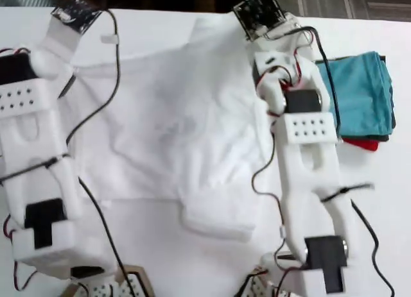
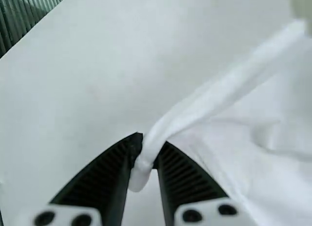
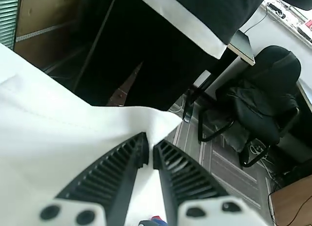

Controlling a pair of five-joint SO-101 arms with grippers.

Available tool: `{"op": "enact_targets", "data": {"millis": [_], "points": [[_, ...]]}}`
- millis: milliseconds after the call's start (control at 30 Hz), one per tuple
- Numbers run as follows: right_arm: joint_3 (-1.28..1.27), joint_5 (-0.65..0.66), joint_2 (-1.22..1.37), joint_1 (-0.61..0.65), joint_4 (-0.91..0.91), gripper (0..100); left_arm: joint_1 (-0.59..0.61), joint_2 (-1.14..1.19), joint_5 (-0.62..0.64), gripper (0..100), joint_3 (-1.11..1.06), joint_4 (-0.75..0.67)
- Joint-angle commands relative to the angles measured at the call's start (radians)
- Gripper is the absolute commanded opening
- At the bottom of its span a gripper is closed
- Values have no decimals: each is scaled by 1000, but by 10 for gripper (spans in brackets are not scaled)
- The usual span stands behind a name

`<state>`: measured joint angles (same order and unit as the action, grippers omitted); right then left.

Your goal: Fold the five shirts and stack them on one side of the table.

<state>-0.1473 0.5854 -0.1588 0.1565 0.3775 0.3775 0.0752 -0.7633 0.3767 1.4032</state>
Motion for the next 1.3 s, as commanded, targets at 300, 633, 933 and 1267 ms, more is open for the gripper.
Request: {"op": "enact_targets", "data": {"millis": [300,633,933,1267], "points": [[133,0,165,13,147,21,-3,104,14,26,-24,-84],[135,-5,303,13,357,21,-3,318,14,26,-25,-26],[135,-6,377,13,472,21,-14,397,6,26,-19,63],[120,-8,163,12,657,21,-17,281,-60,27,25,344]]}}
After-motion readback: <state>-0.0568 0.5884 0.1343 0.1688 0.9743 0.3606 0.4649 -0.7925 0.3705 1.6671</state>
